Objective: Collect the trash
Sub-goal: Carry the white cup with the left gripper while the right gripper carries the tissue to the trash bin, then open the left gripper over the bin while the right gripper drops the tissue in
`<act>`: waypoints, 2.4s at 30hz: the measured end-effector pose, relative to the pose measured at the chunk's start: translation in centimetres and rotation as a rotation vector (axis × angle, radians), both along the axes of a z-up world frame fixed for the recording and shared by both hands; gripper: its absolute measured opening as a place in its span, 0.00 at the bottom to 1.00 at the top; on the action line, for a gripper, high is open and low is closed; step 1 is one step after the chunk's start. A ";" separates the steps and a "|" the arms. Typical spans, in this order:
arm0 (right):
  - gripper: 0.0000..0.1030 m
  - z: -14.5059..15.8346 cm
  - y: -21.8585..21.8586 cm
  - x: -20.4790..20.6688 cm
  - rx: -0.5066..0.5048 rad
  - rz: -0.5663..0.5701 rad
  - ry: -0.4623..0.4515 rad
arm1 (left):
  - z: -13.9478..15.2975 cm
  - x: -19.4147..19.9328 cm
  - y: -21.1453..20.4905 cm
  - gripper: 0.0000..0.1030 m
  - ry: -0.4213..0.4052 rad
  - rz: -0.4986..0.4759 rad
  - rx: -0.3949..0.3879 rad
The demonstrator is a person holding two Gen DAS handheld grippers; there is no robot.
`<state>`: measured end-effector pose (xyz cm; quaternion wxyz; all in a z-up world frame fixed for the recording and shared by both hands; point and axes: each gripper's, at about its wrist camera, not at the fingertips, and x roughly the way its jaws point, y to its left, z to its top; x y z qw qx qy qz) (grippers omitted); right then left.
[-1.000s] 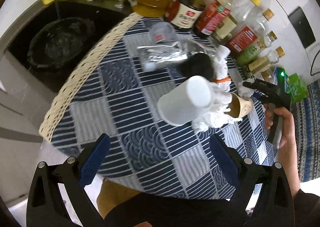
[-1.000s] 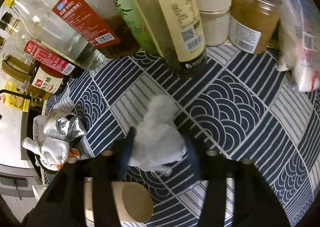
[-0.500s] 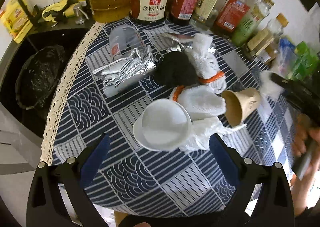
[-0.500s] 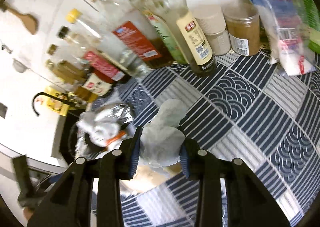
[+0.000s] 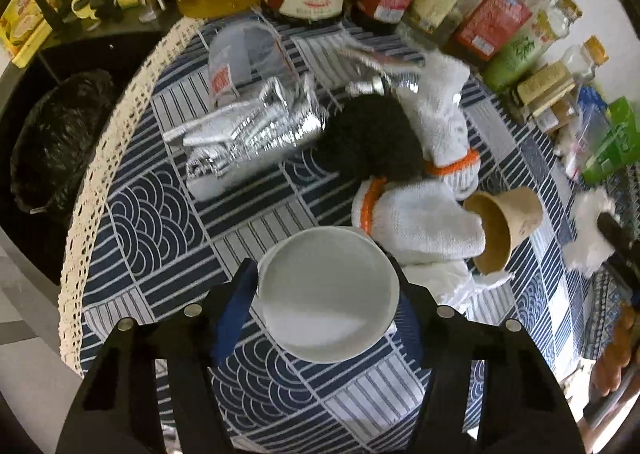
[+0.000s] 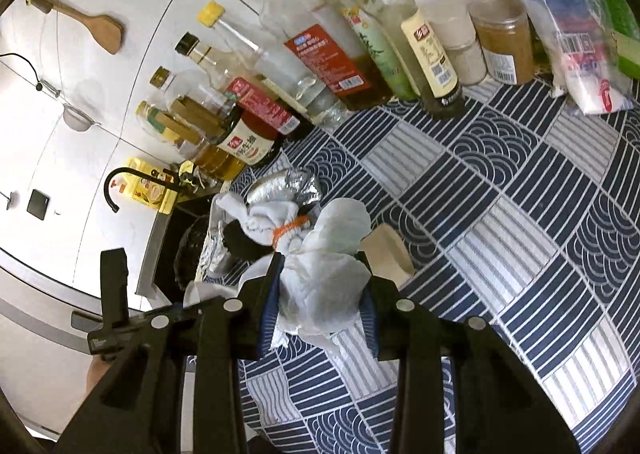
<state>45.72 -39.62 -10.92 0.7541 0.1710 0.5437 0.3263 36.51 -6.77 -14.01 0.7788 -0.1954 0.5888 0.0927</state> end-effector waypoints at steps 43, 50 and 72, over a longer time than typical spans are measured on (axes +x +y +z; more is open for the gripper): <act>0.36 -1.0 41.2 -10.6 -0.171 0.320 0.034 | 5.4 -14.3 32.3 0.59 -0.322 0.155 -0.132; 0.36 -1.3 49.2 -11.3 -0.204 0.369 0.004 | 5.2 -14.1 38.6 0.59 -0.319 0.156 -0.127; 0.43 -4.8 62.8 -6.5 -0.273 0.459 0.054 | 0.6 -10.3 48.6 0.60 -0.264 0.193 -0.247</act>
